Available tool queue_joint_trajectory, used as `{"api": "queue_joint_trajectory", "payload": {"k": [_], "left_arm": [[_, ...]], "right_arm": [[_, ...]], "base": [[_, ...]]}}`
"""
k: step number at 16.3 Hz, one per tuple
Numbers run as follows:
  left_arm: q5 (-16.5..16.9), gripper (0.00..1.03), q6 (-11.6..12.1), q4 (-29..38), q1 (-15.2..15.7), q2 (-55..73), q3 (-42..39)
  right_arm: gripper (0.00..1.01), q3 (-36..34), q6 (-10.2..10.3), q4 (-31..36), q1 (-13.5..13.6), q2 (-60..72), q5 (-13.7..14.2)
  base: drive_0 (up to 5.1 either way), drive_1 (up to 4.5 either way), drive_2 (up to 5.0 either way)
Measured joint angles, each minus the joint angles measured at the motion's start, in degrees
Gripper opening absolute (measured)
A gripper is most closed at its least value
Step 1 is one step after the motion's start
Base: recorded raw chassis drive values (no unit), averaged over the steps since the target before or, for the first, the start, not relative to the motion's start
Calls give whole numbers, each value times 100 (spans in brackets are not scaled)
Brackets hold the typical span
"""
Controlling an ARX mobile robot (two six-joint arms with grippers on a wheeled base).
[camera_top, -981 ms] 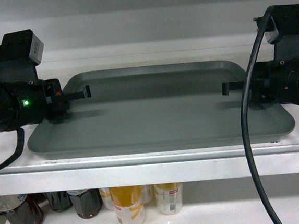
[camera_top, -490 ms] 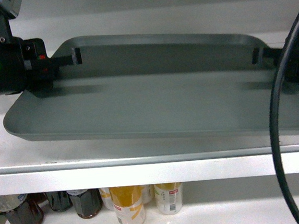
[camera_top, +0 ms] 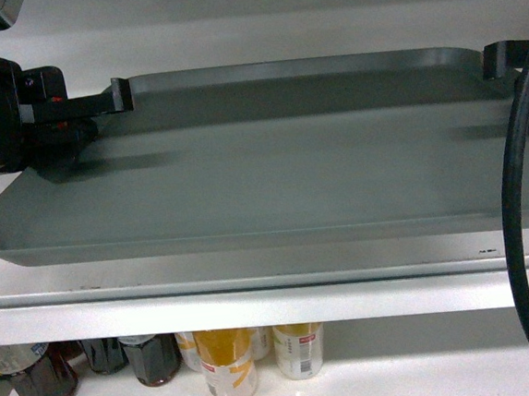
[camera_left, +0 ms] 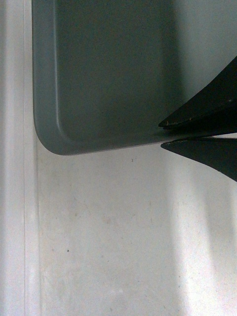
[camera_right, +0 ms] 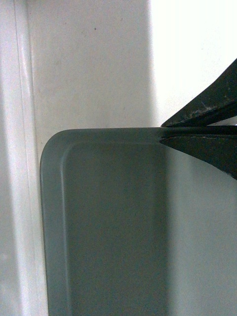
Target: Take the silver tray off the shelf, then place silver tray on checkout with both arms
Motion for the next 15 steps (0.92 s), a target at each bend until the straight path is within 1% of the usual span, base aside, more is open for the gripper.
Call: {"api": "queue_joint_trajectory", "payload": {"k": [2, 4, 10, 15], "left_arm": [[22, 3, -11, -133, 24, -17, 0], [17, 3, -9, -212, 28, -42, -7], [-26, 3, -4, -192, 87, -151, -103], [-39, 3, -4, -188, 98, -151, -129]], "right_arm": [[3, 116, -24, -334, 37, -33, 0], [3, 125, -28, -452, 44, -17, 2], [3, 129, -20, -400, 116, 57, -31], [3, 129, -22, -396, 149, 57, -2]], "base": [[0, 0, 0], [0, 0, 0], [0, 0, 0], [0, 0, 0]]}}
